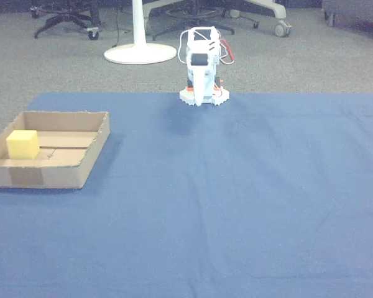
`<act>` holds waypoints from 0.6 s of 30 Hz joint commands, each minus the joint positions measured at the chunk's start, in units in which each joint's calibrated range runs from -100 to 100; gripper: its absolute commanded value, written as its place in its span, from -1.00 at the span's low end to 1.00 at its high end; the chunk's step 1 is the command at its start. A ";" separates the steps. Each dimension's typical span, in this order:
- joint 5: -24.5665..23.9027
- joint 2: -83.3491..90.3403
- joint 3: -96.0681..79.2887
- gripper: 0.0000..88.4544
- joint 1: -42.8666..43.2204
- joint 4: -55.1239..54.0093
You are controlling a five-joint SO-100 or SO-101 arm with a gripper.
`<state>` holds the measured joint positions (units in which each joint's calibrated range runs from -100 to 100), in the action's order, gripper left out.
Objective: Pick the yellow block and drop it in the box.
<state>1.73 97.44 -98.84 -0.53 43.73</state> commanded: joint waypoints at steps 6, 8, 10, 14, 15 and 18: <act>-0.05 0.19 -0.88 -1.00 3.40 2.94; -0.44 0.19 -0.88 -1.00 2.85 3.93; -0.63 0.19 -0.88 -1.00 2.30 3.93; -1.61 0.19 -0.88 -1.00 1.51 4.02; -1.61 0.19 -0.88 -1.00 1.44 4.02; -0.93 0.19 -0.88 -1.00 1.99 4.02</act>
<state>0.42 97.44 -98.84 1.51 47.41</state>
